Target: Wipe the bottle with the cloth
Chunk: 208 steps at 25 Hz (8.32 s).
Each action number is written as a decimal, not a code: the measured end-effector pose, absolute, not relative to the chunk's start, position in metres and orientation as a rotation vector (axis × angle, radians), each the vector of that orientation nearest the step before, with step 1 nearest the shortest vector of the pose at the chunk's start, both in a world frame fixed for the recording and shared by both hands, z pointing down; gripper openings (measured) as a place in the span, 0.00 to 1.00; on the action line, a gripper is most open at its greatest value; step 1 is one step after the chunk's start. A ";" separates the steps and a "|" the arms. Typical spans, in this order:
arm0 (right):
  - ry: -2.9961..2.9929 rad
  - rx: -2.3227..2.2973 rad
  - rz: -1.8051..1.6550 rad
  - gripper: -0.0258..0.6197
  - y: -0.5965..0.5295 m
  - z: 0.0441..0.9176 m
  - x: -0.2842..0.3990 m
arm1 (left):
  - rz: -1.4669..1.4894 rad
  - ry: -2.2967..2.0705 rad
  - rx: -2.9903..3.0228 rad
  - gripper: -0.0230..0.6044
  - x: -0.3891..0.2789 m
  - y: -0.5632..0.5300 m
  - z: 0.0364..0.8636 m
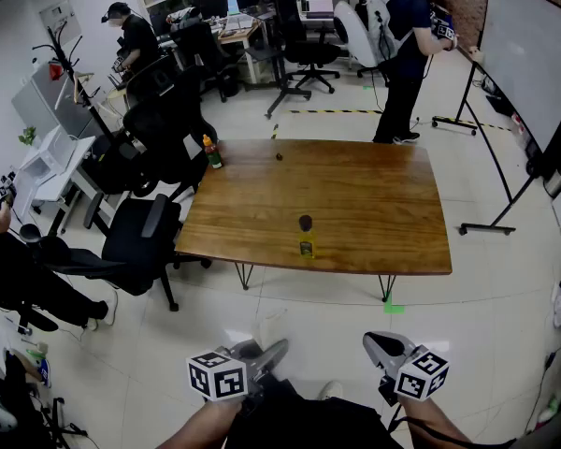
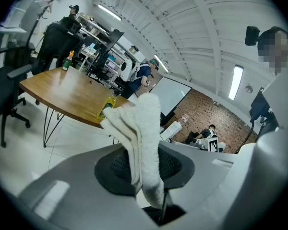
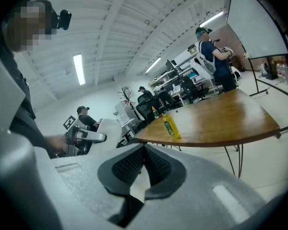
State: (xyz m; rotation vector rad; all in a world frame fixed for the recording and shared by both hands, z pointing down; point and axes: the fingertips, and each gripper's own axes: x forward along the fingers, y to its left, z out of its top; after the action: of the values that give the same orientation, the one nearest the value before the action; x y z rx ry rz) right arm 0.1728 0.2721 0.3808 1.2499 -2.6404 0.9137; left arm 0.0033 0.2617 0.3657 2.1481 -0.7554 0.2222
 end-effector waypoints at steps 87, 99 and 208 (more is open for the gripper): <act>-2.488 1.194 0.300 0.27 -0.041 0.388 0.057 | 0.171 -0.065 1.289 0.20 0.080 0.032 0.580; -2.498 1.226 0.314 0.27 -0.042 0.391 0.060 | 0.209 -0.146 1.547 0.20 0.017 0.039 0.533; -2.636 1.265 0.320 0.24 -0.048 0.413 0.054 | 0.795 -0.513 2.559 0.20 0.067 -0.133 0.506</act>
State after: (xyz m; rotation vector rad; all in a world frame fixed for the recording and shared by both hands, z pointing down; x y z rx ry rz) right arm 0.0536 -0.0477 0.4133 1.2652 -2.6355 0.3200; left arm 0.0670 -0.1325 0.5059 2.5590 -0.5132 0.7952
